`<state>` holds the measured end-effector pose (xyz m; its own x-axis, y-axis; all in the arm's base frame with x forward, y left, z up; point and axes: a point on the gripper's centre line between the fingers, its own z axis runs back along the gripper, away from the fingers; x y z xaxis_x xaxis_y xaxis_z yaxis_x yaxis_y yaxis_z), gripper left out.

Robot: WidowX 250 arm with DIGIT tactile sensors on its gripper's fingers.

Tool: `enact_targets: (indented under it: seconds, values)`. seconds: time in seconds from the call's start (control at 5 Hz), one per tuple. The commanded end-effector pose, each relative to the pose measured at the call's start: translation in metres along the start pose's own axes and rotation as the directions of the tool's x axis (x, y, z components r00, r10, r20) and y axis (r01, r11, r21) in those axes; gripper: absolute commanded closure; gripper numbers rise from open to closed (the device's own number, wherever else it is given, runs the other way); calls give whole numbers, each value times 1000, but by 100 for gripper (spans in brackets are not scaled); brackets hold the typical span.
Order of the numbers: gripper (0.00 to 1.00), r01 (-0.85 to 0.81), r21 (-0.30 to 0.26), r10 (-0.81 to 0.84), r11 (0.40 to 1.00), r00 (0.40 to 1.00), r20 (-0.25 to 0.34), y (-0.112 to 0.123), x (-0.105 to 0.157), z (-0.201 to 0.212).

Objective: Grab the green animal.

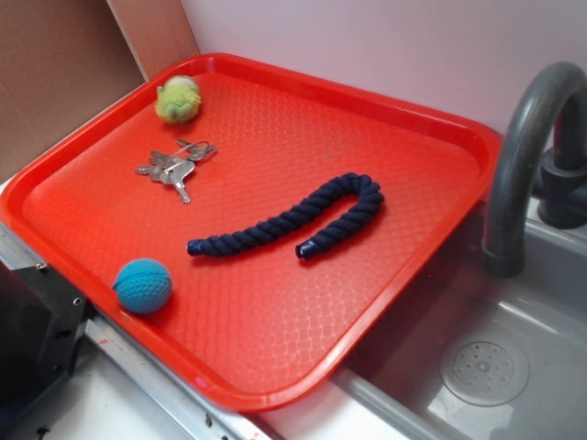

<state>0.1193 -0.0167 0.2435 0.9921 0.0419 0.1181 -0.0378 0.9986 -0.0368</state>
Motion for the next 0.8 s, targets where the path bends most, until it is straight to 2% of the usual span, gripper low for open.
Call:
enact_targets:
  seconds: [0.0, 0.2, 0.4, 0.6]
  values:
    - [0, 0, 0, 0, 1000, 1000, 0, 0, 0, 0]
    - [0, -220, 23, 219, 975, 975, 27, 14, 17, -6]
    - [0, -451, 24, 443, 892, 884, 148, 35, 31, -15]
    - [0, -558, 39, 538, 829, 815, 217, 63, 48, -34]
